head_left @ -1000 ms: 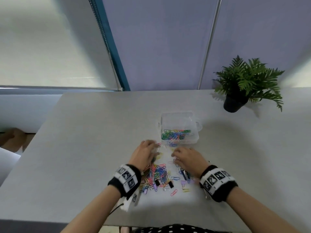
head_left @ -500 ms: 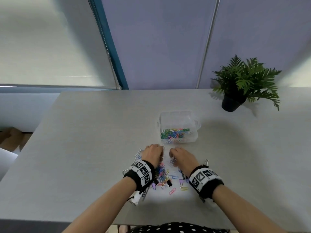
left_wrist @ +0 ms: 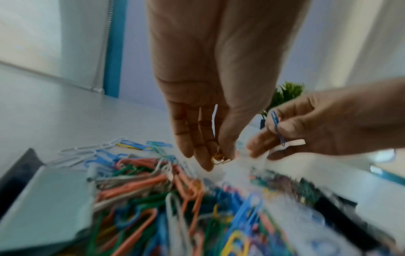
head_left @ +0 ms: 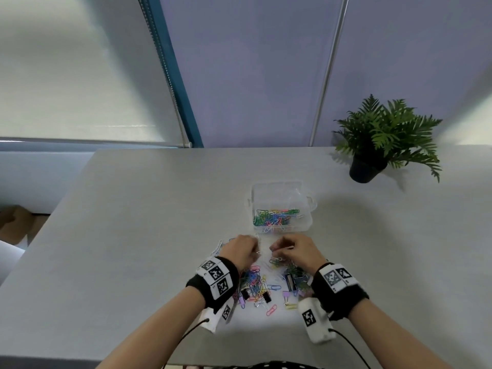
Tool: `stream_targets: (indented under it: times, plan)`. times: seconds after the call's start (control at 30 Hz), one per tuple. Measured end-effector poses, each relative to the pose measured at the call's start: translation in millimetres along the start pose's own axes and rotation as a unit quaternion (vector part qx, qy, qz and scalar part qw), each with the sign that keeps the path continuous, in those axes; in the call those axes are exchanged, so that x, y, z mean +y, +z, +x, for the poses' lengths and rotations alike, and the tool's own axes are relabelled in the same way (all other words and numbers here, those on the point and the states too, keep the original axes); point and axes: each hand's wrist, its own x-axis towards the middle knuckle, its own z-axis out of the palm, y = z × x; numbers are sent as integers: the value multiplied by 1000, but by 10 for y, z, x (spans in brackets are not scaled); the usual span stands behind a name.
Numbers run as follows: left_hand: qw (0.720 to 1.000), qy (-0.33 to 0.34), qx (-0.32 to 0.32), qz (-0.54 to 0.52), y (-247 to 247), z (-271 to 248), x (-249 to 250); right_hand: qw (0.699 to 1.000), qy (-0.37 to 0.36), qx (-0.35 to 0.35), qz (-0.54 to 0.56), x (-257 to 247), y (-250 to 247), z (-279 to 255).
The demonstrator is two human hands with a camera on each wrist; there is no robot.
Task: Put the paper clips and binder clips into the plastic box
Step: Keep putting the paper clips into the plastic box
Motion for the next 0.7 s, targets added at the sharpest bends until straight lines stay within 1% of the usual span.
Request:
stream_targets:
  times: [0.07,0.13,0.2,0.27,0.3,0.33,0.4,0.43,0.47,0.53,0.57,0.6,0.63,0.67,0.7]
  plan:
    - [996,-2,11,-92,-124,15,3,998,10,3,60,-42,-74,15]
    - [987,2,35,-159,-285,91,41,997,-1,16,80,-113,-168,94]
    - [982,4,76,-171,-460,230,90,996,-23,51,67,-204,-251,239]
    - [982,4,107,-158,-587,388,135,994,-43,84,46,-291,-309,410]
    - [982,5,109,-152,-623,453,152,994,-54,96,25,-329,-327,488]
    - [985,8,97,-143,-642,499,159,993,-60,100,-7,-346,-343,560]
    - [992,21,65,-110,-638,512,137,987,-70,93,-111,-358,-358,623]
    - [993,26,65,-98,-623,487,101,979,-75,91,-168,-351,-362,610]
    - [991,30,76,-102,-606,442,57,969,-89,96,-208,-341,-364,566]
    - [985,38,107,-128,-538,313,-34,951,-155,104,-248,-297,-355,433]
    - [985,41,104,-131,-472,245,-66,944,-180,87,-263,-267,-333,357]
    - [988,43,81,-122,-389,172,-69,939,-187,52,-284,-222,-300,292]
    - [993,43,45,-103,-284,113,-46,931,-181,5,-316,-171,-251,245]
    - [996,37,6,-81,-170,73,-4,918,-164,-40,-358,-112,-193,228]
    - [997,27,-27,-63,-54,55,50,902,-148,-71,-399,-59,-128,219]
